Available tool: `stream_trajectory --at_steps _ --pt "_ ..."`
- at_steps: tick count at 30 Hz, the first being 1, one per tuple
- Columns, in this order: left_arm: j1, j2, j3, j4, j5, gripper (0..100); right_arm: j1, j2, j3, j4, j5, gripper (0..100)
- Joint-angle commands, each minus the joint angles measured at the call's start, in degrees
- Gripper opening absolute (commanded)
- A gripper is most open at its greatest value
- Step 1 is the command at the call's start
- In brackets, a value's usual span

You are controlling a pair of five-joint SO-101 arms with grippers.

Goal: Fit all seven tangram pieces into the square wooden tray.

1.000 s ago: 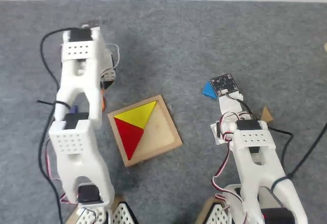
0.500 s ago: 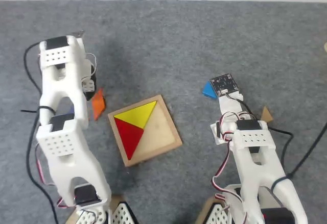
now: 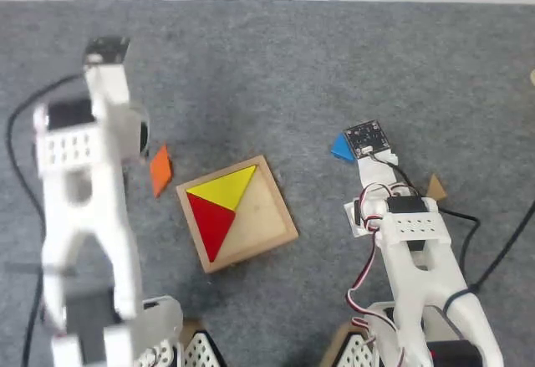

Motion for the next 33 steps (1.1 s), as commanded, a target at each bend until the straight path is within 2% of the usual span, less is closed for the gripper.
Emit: stream_trajectory --at_steps 1,5,9,12,14,18,21,33 --pt "2.5 -9.8 15.0 -12.2 -1.1 12 0.0 -0.5 -0.8 -0.5 -0.4 7.3" --pt "5.5 -4.5 20.4 -23.0 4.3 14 0.2 -0.6 -1.5 -0.6 4.4 7.0" --pt "8.0 5.4 18.8 -29.9 9.4 14 4.5 -0.6 -0.8 -4.3 5.1 7.0" --pt "7.8 12.7 15.2 -30.6 11.4 14 6.8 -0.6 1.4 -7.3 4.0 6.9" --pt "5.9 17.1 12.7 -32.0 9.7 14 6.6 -0.6 1.9 -6.9 4.0 6.9" --pt "1.1 23.6 7.4 -29.6 8.1 14 5.8 -0.6 2.1 -7.2 4.0 7.0" --pt "-0.8 24.6 5.1 -28.7 7.2 15 5.8 -0.6 2.1 -7.3 4.0 7.1" --pt "-0.4 29.6 4.5 -28.1 5.5 15 5.8 -0.6 2.0 -7.0 4.0 7.1"
